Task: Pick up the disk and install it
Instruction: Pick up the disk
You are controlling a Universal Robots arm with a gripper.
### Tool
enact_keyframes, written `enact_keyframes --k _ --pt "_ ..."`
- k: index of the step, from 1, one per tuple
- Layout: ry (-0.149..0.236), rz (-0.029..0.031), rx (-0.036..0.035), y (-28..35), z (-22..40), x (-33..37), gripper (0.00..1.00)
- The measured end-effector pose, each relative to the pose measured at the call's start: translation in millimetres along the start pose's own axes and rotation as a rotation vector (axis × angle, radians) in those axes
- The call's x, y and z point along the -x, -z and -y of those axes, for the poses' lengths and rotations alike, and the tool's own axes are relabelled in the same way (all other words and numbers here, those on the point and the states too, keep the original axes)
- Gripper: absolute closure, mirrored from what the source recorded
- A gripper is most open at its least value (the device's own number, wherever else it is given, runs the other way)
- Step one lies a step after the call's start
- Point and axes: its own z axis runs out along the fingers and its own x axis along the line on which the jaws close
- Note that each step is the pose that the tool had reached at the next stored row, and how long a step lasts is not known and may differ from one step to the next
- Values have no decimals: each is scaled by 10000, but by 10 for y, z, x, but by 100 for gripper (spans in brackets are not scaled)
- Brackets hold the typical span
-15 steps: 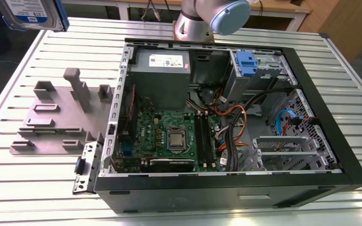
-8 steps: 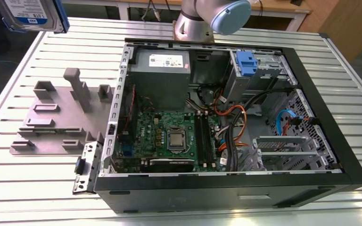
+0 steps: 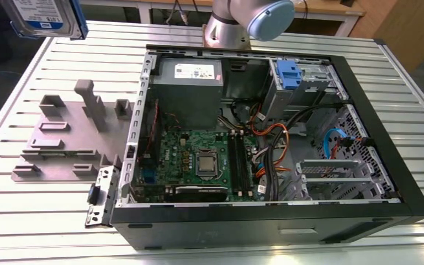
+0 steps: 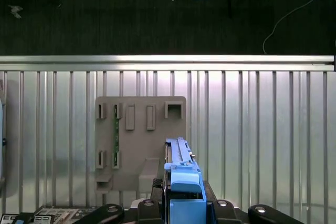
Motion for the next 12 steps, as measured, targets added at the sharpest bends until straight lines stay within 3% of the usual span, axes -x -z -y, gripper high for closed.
enact_keyframes --k 12 --pt "0 0 1 0 137 2 64"
